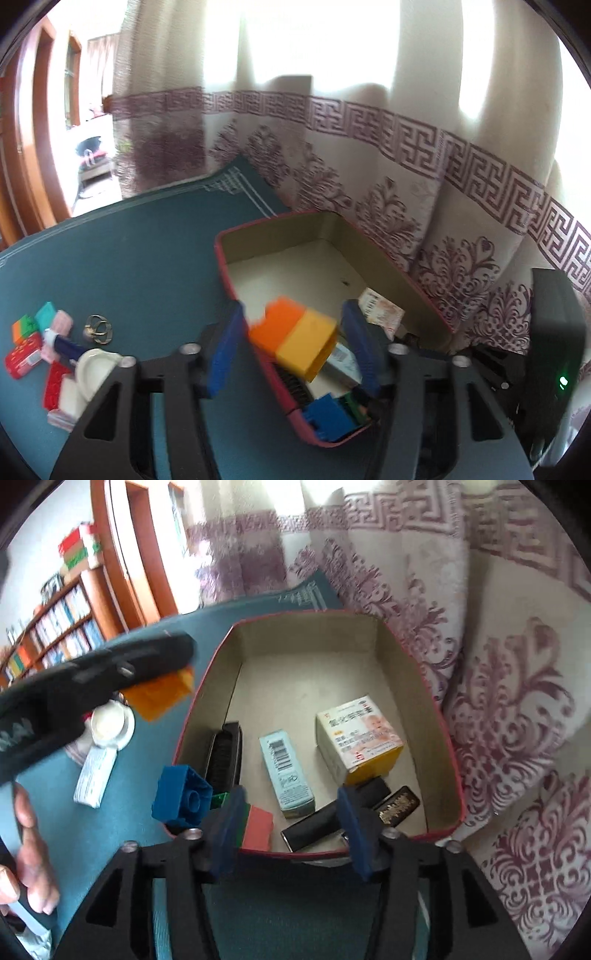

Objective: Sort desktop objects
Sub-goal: 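Carry both Lego pieces into the pink tin and open both tools, then withdraw both tools from the tin back toward the object pile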

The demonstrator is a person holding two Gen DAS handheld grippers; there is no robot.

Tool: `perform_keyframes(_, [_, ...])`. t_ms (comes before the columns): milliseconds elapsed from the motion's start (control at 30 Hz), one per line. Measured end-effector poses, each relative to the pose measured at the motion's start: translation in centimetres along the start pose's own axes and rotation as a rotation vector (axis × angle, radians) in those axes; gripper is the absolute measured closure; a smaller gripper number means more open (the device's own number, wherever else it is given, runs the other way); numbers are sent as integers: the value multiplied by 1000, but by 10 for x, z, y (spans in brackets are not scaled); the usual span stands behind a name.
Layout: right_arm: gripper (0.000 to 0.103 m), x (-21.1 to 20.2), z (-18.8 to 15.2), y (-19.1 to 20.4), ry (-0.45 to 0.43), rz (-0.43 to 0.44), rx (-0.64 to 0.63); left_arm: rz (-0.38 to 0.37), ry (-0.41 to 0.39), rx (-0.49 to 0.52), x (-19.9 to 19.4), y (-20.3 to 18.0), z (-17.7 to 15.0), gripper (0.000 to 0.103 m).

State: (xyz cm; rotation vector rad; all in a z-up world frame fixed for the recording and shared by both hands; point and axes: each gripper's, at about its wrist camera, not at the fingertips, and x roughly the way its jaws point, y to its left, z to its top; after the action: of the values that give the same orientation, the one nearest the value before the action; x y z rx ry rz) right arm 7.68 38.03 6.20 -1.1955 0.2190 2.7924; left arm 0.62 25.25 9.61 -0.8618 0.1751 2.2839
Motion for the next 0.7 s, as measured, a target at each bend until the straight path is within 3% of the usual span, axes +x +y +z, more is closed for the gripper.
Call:
perform_keyframes(33, [26,0,3,0,-26,0,4,-14,4,-6,1,-1,1,32])
perform_keyframes(167, [23,-15,8,-7,-129,-25,30,-27,-3,-31,-2,1,-1,32])
perform_keyframes(400, [22,-27,14,-21,-179,75,132,42,-32,-87,-17,23,-4,32])
perform_keyframes(600, [18,-48,9,3,-274,129,71,123,-50,-109,-30,42,-12,28])
perform_keyframes(700, [12,-60,-1,20,-370,157,-9,165,-56,-132,-38,57,-19,25])
